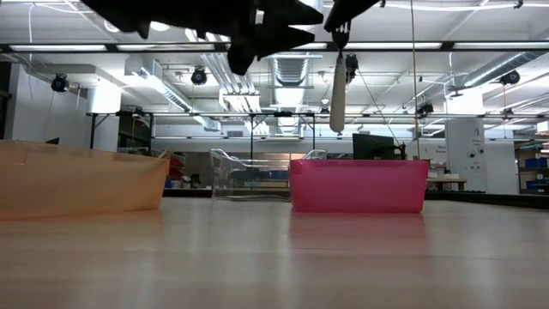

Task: Sort silverware by color (type)
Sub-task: Put the white fork into the red bin

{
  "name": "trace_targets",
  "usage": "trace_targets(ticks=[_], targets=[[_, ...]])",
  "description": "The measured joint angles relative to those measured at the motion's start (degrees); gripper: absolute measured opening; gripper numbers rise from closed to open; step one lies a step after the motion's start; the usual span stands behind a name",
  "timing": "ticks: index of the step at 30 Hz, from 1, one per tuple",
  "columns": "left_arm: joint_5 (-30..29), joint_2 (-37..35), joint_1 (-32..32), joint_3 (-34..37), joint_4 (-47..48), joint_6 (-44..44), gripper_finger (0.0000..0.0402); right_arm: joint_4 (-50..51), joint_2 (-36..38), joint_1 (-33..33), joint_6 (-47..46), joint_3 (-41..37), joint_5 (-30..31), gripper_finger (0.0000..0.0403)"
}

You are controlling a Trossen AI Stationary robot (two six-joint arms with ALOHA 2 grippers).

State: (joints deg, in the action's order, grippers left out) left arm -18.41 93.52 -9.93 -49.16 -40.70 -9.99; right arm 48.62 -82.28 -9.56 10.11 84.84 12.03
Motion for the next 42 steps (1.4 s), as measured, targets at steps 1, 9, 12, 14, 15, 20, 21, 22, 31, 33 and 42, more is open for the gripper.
trace_targets(ticks=[1,9,12,14,15,20,21,22,31,33,42], targets=[[0.0,0.3,0.3,1.0,-2.3,-0.5,0.0155,-0.5,0.0,0.0,0.0,-0.1,0.0,0.0008],[6.0,8.2,2.0,-0.7,-11.6,-2.6,0.0155,-1.4,0.0,-0.1,-0.1,-0.1,2.1,0.0008],[6.0,11.3,2.2,-3.8,-11.5,-2.5,0.0155,-1.3,0.0,-0.1,-0.5,-0.1,2.1,0.0008],[6.0,12.7,2.2,-5.7,-11.7,-1.6,0.0155,-1.3,0.0,-0.1,-0.5,-0.1,2.1,0.0008],[6.0,13.1,2.2,-6.3,-11.7,-1.4,0.0155,-1.2,0.0,-0.1,-0.6,-0.1,2.1,0.0008],[5.4,12.9,2.2,-6.6,-11.6,-0.7,0.0142,-1.2,-0.1,-0.2,-0.5,-0.1,2.1,0.0008],[5.0,12.8,2.2,-6.6,-11.7,-0.6,0.0131,-1.2,-0.1,-0.2,-0.2,-0.1,2.0,0.0008],[4.4,12.8,2.2,-6.6,-11.7,-0.6,0.0116,-1.2,-0.1,-0.2,-0.1,-0.1,2.0,0.0008],[1.9,12.8,2.5,-6.6,-12.3,-1.0,0.0002,-2.2,-0.1,-0.3,-0.1,-0.2,2.0,0.0009],[1.8,12.8,2.4,-6.6,-12.5,-1.0,0.0001,-2.3,0.0,-0.3,-0.1,-0.1,2.0,0.0011],[1.4,12.8,2.4,-6.6,-12.4,-0.2,0.0,-4.9,0.8,-0.3,-2.6,0.0,2.8,0.0105]])
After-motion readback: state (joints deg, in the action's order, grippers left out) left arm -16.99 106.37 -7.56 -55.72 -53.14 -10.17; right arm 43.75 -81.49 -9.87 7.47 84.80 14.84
